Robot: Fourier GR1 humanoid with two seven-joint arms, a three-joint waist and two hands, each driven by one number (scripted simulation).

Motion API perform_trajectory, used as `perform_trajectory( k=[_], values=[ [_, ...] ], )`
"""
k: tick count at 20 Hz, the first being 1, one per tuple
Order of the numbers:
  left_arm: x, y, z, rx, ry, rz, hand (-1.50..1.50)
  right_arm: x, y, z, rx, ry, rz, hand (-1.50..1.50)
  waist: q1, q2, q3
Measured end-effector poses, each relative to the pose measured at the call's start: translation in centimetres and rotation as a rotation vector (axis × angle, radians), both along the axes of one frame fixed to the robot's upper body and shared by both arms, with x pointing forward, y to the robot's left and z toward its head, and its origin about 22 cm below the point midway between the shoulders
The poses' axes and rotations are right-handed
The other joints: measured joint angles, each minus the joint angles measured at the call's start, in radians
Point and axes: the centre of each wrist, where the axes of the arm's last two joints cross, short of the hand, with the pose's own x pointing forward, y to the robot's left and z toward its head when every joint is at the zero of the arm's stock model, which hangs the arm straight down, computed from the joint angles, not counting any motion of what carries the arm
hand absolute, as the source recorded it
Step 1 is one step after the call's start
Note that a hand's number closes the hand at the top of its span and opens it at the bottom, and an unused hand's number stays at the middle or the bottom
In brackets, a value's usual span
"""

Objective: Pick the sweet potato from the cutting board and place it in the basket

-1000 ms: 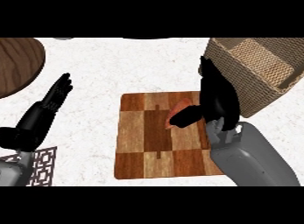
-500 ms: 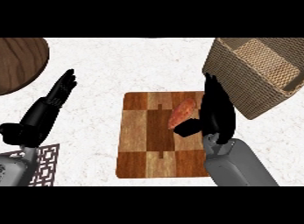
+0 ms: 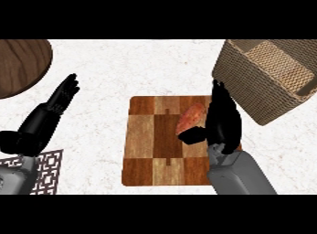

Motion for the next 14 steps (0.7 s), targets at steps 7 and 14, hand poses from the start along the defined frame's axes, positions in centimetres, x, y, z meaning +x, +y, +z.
perform_trajectory(
  k=[7, 14],
  values=[
    [0.5, -0.3, -0.3, 0.008, -0.004, 0.000, 0.00, -0.1, 0.4, -0.2, 0.010, 0.000, 0.007, -1.50, 0.000, 0.000, 0.000],
    [0.2, 0.3, -0.4, 0.002, -0.003, 0.003, 0.00, 0.3, 1.1, -1.0, -0.028, 0.043, 0.013, -1.50, 0.003, 0.000, 0.000]
  ],
)
